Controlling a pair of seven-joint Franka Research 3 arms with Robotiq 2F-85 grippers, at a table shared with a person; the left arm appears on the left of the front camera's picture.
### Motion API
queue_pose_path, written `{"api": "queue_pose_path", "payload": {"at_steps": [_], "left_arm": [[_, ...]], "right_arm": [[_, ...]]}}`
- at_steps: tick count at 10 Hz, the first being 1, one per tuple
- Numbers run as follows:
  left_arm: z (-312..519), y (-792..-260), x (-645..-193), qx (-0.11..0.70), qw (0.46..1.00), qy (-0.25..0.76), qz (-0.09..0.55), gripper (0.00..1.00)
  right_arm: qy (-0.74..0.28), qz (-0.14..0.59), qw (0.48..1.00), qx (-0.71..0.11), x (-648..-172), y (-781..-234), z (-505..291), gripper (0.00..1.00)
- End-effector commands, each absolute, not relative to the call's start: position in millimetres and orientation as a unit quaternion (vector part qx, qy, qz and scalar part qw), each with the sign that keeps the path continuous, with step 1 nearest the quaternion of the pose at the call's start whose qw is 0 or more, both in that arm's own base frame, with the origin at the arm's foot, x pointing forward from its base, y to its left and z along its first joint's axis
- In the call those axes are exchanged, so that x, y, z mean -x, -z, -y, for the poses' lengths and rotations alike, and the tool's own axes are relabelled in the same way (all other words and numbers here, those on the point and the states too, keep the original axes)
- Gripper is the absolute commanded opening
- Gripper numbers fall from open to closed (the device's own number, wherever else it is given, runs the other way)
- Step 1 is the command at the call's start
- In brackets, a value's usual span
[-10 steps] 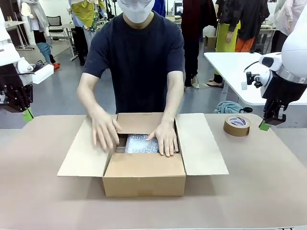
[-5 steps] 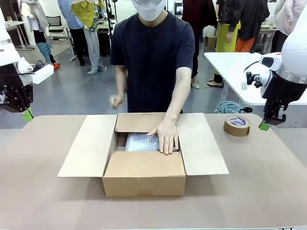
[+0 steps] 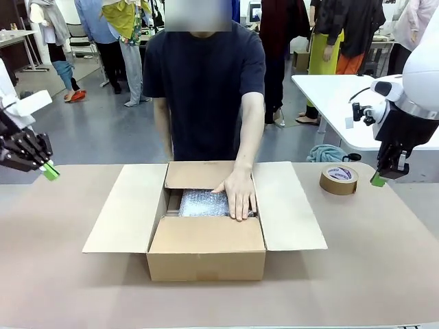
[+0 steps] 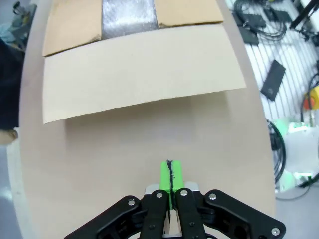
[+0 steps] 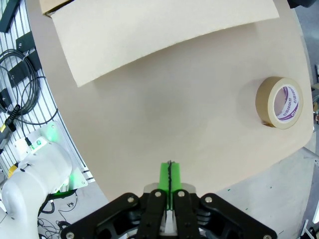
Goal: Wrap the clocks to prevent damage.
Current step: Push the right (or left) flap of the Package Box to close it.
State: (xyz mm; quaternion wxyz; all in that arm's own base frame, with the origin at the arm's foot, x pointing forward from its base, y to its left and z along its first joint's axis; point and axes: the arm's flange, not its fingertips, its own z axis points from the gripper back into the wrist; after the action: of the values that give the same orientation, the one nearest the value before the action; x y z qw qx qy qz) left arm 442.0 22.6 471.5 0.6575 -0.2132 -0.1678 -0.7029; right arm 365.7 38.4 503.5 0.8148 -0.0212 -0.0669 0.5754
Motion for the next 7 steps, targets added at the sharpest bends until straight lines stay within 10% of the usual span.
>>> {"api": "queue_pose_path", "payload": {"at_steps": [1,7], "left_arm": [[-16.8,-428.4,-458.0,0.239,0.676,0.667,0.204,0.00],[-16.6,-369.0,-446.6,0.234,0.722,0.617,0.209,0.00]], "right_arm": [[-0.577,0.068,0.814,0.017,-365.4,-502.0,-38.4,0.01],[-0.577,0.068,0.814,0.017,-365.4,-502.0,-38.4,0.01]]}}
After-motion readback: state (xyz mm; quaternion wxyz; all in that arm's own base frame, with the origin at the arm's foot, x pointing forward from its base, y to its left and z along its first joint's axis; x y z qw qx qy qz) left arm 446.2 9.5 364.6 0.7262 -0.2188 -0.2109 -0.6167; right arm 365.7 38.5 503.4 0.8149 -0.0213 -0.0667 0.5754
